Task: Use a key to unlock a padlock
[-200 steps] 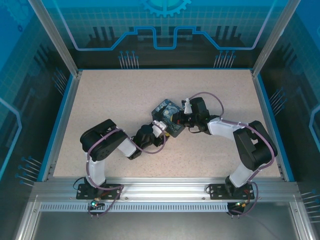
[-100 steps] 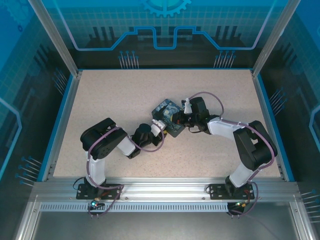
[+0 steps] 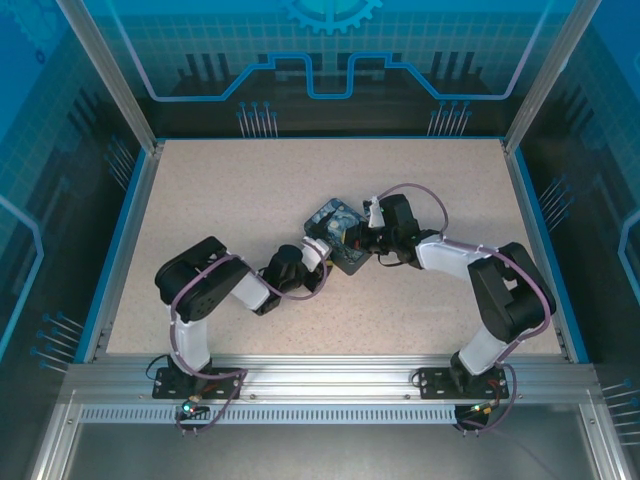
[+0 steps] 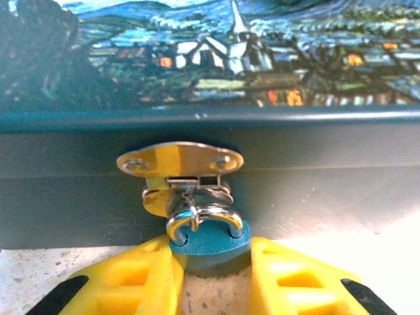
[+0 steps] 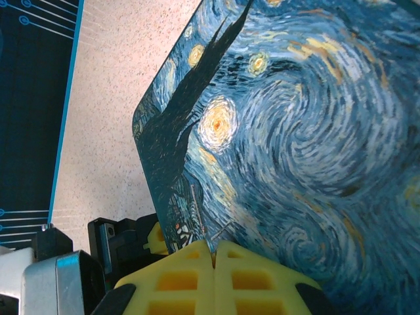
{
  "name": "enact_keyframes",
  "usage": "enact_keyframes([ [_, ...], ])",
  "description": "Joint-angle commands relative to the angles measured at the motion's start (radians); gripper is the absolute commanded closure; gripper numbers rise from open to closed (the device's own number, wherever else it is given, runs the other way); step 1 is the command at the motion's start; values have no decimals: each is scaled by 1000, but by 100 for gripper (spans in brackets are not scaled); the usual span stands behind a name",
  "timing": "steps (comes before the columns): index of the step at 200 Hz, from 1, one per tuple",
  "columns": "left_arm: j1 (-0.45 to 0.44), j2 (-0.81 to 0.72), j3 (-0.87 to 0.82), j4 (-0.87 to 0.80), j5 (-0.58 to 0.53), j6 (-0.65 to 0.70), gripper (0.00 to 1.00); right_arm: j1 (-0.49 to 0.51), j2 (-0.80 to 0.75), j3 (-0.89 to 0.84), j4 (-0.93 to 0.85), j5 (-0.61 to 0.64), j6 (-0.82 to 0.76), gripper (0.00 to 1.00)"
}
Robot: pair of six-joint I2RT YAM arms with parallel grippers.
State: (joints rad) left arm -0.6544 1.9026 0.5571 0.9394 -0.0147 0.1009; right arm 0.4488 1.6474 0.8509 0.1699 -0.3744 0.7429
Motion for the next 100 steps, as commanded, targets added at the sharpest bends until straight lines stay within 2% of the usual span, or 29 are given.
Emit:
enact_keyframes([
  [1,1,-48,39,-99,56,-49,73,-1,-19,-15,-57,10,-23,100],
  [32,4,-68,57,-146,54,-66,74,1,-22,-17,-48,6,-22,100],
  [56,3,-108,89,-247,60,-91,75,1,-49,-31,-34,12,-28,100],
  [100,2,-211,196,-558,69,-209,78,-2,-145,-64,-69,53,-94,100],
])
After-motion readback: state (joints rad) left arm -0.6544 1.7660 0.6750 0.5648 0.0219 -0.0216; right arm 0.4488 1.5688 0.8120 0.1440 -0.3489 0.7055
